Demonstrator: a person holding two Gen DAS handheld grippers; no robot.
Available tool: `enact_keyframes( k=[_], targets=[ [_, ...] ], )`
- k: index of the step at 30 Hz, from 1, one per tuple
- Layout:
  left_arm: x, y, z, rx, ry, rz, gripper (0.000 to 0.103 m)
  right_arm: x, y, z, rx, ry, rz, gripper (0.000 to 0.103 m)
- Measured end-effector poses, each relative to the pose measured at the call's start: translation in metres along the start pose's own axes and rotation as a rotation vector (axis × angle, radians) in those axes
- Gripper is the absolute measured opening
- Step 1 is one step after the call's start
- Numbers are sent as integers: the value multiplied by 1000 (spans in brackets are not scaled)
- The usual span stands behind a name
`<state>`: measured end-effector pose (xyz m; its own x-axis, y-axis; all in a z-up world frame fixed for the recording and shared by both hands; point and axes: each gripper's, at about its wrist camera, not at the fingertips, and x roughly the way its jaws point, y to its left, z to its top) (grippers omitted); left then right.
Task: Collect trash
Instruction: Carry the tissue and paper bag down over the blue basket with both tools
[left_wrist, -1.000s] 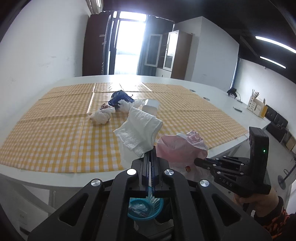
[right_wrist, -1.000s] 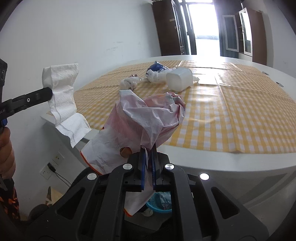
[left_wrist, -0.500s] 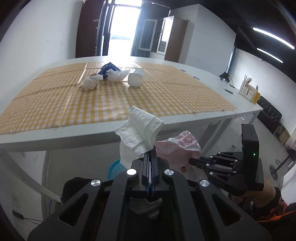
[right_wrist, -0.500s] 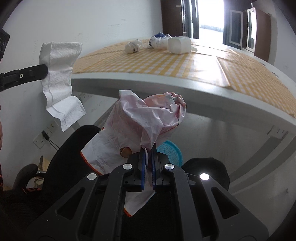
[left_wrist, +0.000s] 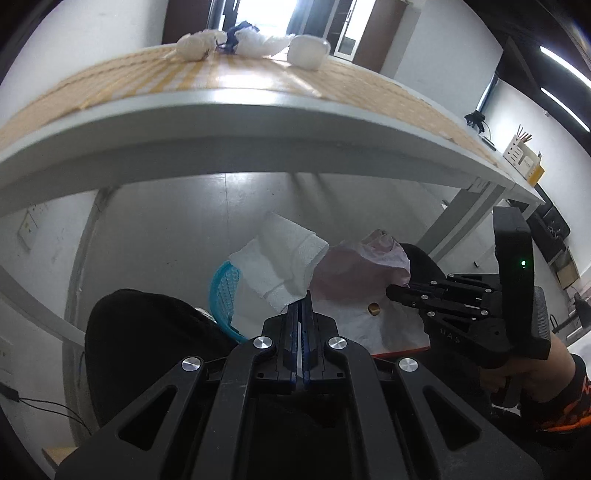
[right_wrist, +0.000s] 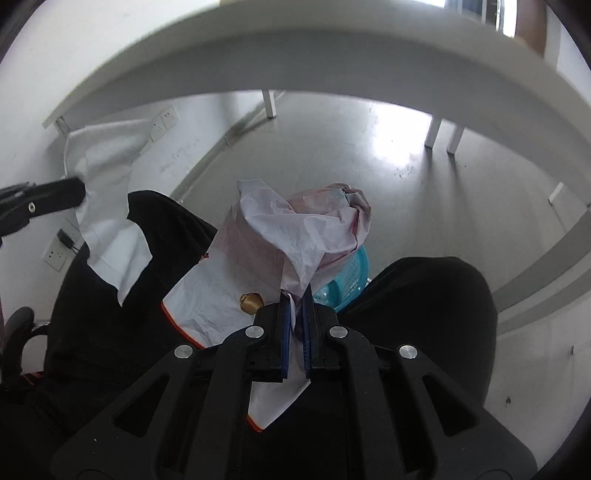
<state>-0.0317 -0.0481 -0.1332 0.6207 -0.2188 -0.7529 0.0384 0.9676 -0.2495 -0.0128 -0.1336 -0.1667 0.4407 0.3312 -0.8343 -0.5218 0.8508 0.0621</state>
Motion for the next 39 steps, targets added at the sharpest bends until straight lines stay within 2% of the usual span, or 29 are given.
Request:
enact_keyframes(
  k=[6, 12, 15, 23, 27, 34, 39],
  targets=[
    [60, 40, -5, -141, 57, 24, 1, 49, -5, 16, -1, 77, -62, 5],
    [110, 64, -4, -228, 150, -8, 1, 91, -11, 29, 23, 141, -98, 5],
    [131, 73, -4, -225, 186, 3, 1, 111, -17, 34, 42, 165, -107, 5],
    [175, 88, 3, -254, 248, -45, 1, 179, -33, 54, 94, 273, -125, 5],
    [202, 96, 10, -263, 314, -39, 1, 205, -36, 60, 100, 307, -137, 5],
    [244, 101, 19, -253, 387, -41, 1, 246, -38, 62, 73, 376, -190, 5],
    [271, 99, 20, -234, 438, -31, 1, 277, -44, 61, 94, 438, -192, 5]
  ],
)
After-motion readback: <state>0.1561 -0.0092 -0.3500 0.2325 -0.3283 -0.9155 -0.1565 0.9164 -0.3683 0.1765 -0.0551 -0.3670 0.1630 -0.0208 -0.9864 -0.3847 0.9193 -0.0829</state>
